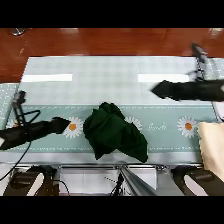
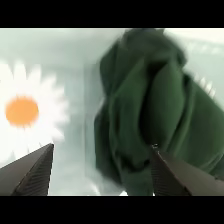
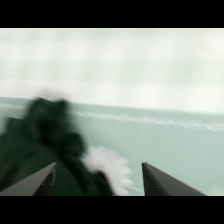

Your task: Fold the shirts.

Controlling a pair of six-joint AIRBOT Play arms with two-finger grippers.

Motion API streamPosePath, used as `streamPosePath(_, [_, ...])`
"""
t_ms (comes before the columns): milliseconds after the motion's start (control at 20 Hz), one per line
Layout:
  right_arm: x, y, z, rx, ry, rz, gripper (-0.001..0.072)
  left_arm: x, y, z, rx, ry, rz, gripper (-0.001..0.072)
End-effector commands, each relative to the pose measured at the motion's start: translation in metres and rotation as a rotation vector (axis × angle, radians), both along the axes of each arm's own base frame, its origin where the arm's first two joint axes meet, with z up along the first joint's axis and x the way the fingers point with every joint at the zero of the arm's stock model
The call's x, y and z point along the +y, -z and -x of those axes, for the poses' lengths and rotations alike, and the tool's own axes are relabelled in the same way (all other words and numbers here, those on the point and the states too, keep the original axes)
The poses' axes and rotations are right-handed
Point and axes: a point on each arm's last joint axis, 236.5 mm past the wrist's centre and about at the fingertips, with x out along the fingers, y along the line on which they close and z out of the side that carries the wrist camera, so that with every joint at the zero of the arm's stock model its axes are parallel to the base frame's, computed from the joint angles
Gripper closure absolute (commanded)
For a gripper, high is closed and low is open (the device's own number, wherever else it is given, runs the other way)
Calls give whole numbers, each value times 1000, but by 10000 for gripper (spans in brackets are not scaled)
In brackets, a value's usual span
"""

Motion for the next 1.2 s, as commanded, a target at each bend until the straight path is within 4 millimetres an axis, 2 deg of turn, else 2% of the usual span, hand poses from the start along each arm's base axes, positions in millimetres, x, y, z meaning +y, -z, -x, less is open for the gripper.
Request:
streamPosePath(0, [-77, 55, 64, 194, 202, 73, 96, -44, 38, 31, 187, 135, 190, 7])
streamPosePath(100, [-52, 91, 95, 273, 208, -44, 96, -71, 46, 52, 255, 275, 283, 7])
streamPosePath(200, [-24, 115, 114, 318, 185, -152, 96, -84, 66, 71, 347, 364, 276, 7])
streamPosePath(300, [-7, 132, 129, 367, 157, -193, 97, -94, 86, 86, 421, 423, 245, 7])
streamPosePath(450, [9, 148, 143, 401, 104, -180, 97, -122, 94, 86, 394, 458, 278, 9])
streamPosePath(500, [14, 151, 148, 414, 86, -177, 96, -129, 94, 81, 375, 438, 293, 60])
streamPosePath(550, [18, 152, 152, 424, 72, -173, 96, -133, 93, 75, 355, 421, 306, 413])
streamPosePath(600, [22, 152, 153, 426, 59, -170, 96, -135, 90, 70, 334, 420, 316, 665])
streamPosePath(850, [38, 153, 165, 446, -11, -151, 97, -142, 68, 46, 269, 425, 341, 682])
streamPosePath(950, [46, 162, 173, 489, -51, -134, 96, -145, 62, 39, 245, 430, 345, 682])
streamPosePath(1050, [64, 171, 182, 547, -105, -143, 97, -147, 57, 34, 230, 433, 347, 682])
streamPosePath(1150, [80, 182, 180, 554, -124, -150, 96, -147, 56, 33, 228, 431, 349, 682])
